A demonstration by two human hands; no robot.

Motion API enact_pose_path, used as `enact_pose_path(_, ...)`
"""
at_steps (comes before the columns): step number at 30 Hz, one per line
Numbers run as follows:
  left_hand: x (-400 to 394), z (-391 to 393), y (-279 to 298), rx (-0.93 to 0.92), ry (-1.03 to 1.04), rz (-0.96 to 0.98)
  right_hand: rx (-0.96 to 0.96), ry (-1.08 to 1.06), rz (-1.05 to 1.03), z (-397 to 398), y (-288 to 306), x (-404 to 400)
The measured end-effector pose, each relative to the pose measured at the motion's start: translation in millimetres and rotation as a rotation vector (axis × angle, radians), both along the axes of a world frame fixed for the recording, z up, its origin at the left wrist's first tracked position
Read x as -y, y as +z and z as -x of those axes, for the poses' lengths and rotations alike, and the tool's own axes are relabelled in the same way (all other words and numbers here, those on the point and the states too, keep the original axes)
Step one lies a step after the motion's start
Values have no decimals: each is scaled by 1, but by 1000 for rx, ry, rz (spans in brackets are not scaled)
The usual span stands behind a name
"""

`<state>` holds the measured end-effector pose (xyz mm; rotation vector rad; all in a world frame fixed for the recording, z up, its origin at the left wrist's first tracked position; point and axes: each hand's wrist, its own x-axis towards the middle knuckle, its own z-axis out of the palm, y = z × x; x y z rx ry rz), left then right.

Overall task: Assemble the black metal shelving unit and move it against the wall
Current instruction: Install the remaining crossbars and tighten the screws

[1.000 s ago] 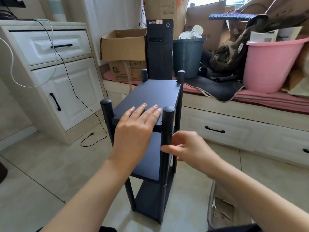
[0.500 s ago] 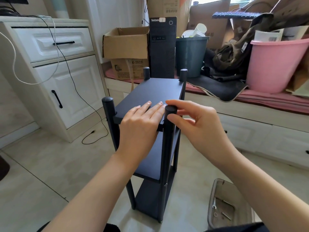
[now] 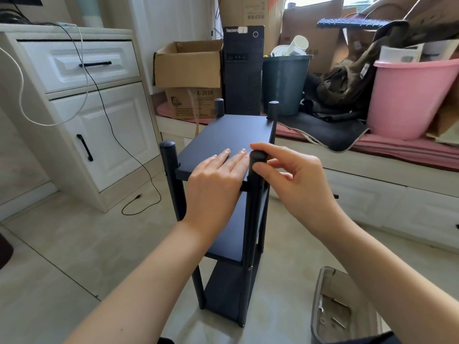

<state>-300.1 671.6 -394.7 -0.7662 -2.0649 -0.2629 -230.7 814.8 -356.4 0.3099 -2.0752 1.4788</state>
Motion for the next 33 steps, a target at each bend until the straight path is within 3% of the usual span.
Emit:
enact_pose_path(6, -21, 6, 4, 76, -138, -98, 19, -54, 128, 12, -2, -25)
enact_pose_path(11, -22, 0, 10, 268, -287, -13, -37, -140, 183, 13, -7, -48)
enact_pose_path(19, -42, -9, -13, 105, -86, -51, 27, -83, 167, 7, -14, -63)
enact_pose_path(27, -61, -9, -22, 42, -110, -179, 456, -57, 116, -15, -42, -115)
enact_pose_path(33, -82, -15, -24, 32, -141, -201, 873, -137, 110, -49, -135, -182)
